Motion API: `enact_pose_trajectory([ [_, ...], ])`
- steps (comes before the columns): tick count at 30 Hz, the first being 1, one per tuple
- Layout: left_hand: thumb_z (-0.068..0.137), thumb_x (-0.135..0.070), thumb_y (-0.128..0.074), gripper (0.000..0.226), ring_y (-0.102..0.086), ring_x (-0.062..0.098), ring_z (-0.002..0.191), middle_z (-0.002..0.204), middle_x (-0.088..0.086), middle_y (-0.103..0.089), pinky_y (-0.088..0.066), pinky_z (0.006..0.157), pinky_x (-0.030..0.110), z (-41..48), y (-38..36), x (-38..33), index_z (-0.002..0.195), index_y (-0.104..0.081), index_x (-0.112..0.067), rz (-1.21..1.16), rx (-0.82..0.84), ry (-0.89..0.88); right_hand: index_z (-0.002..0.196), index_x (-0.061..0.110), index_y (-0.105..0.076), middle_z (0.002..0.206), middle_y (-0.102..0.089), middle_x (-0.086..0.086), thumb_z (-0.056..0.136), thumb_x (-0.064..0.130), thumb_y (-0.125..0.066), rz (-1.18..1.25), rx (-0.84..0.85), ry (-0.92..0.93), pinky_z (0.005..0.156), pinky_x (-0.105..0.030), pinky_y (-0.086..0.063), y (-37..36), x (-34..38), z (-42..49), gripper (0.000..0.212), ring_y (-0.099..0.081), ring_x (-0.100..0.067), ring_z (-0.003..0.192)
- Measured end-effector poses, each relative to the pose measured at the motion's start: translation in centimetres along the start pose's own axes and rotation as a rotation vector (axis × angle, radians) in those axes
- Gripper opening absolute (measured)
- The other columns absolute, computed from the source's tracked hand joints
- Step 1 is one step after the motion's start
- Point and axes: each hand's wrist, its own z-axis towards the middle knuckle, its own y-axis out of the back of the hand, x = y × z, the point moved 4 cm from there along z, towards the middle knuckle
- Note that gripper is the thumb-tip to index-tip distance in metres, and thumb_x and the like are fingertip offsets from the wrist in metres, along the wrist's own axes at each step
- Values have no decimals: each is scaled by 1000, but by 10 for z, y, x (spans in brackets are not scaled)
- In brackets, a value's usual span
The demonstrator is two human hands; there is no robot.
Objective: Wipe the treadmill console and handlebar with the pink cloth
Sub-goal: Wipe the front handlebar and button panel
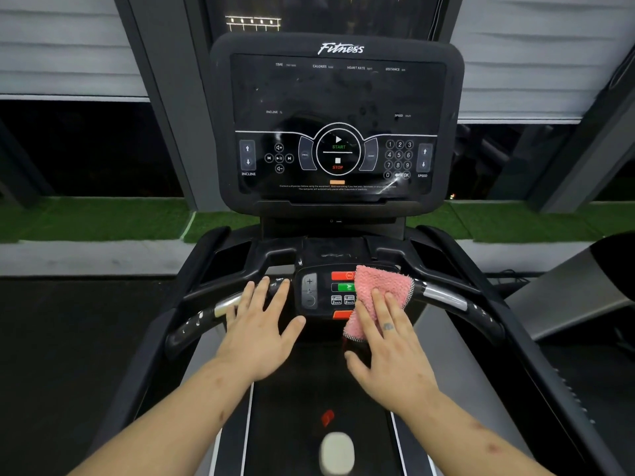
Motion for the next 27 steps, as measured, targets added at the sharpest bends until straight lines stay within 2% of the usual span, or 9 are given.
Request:
enact_pose_trajectory([
  [4,100,-72,-24,77,20,21,157,173,-2,12,-3,129,54,0,0,0,163,7,-42,2,-1,-2,165,32,5,171,20,0,95,71,-29,-14,14,6,129,-48,-8,3,3,5,87,25,-19,156],
  [12,99,-73,-26,78,20,20,157,173,-2,11,-4,129,53,0,0,0,163,8,-43,-3,-2,-1,165,34,4,171,18,0,95,71,-29,24,-29,3,130,-48,-2,25,16,38,86,23,-21,156],
  [19,99,-73,-27,78,19,20,158,174,-2,10,-5,129,53,1,0,1,163,8,-43,-9,-8,-8,164,34,8,170,25,1,96,69,-29,23,4,29,129,-47,-3,10,15,11,86,31,-17,153],
  [23,99,-73,-26,78,21,20,157,173,-3,13,-4,129,54,0,0,1,163,8,-43,-6,-5,-2,162,35,14,167,32,3,96,70,-27,22,46,42,130,-46,3,5,17,-2,85,37,-16,151],
  [27,99,-73,-25,78,22,20,157,173,-3,13,-6,129,55,0,-1,0,162,11,-44,8,-1,-1,164,34,5,170,23,1,96,69,-29,22,13,39,130,-48,-1,5,19,4,85,30,-18,154],
])
